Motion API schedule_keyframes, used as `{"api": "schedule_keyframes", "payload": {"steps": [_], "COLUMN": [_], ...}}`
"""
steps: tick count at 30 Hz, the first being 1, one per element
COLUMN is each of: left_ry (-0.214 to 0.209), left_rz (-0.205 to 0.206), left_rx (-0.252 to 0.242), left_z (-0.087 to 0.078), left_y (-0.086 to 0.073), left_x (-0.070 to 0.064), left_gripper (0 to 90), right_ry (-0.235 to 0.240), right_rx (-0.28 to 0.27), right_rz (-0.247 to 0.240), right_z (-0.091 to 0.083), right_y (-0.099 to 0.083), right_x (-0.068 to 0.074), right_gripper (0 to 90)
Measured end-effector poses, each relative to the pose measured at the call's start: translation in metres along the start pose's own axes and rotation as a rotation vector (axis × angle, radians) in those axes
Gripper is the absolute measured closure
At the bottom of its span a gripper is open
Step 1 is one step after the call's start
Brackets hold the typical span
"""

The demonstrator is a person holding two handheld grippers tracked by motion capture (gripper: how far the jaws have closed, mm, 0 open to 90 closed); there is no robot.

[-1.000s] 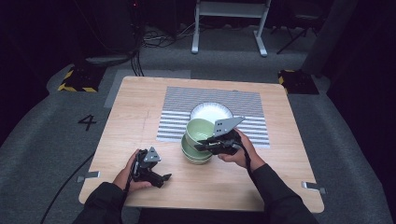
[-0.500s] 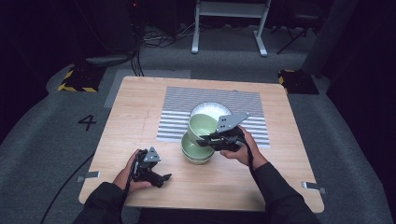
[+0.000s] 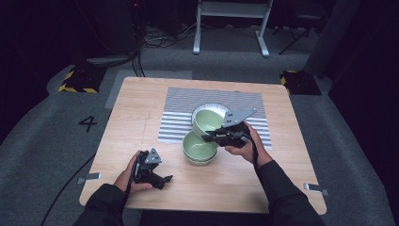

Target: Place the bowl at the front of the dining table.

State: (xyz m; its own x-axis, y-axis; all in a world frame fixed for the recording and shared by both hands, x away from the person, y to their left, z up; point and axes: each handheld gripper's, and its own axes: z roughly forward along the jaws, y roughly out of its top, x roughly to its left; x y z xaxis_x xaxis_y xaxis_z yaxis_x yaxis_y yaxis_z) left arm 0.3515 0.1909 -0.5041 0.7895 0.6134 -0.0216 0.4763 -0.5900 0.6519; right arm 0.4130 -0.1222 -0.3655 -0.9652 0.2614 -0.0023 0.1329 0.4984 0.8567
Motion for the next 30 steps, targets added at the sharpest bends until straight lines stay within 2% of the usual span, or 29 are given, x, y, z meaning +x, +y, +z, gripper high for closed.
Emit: {"api": "schedule_keyframes", "payload": {"steps": [21,30], "left_ry": [0.000,0.000], "left_rz": [0.000,0.000], "left_rx": [0.000,0.000], "left_z": [0.000,0.000], "left_y": [0.000,0.000], "left_x": [0.000,0.000], "left_gripper": [0.3,0.3], "right_ry": [-0.038,-0.070], "right_rx": [0.015,0.011], "right_rz": [0.037,0.098], "right_z": [0.002,0.002], "right_y": [0.000,-0.008], "right_x": [-0.019,-0.041], "right_gripper": [83.6,83.6]}}
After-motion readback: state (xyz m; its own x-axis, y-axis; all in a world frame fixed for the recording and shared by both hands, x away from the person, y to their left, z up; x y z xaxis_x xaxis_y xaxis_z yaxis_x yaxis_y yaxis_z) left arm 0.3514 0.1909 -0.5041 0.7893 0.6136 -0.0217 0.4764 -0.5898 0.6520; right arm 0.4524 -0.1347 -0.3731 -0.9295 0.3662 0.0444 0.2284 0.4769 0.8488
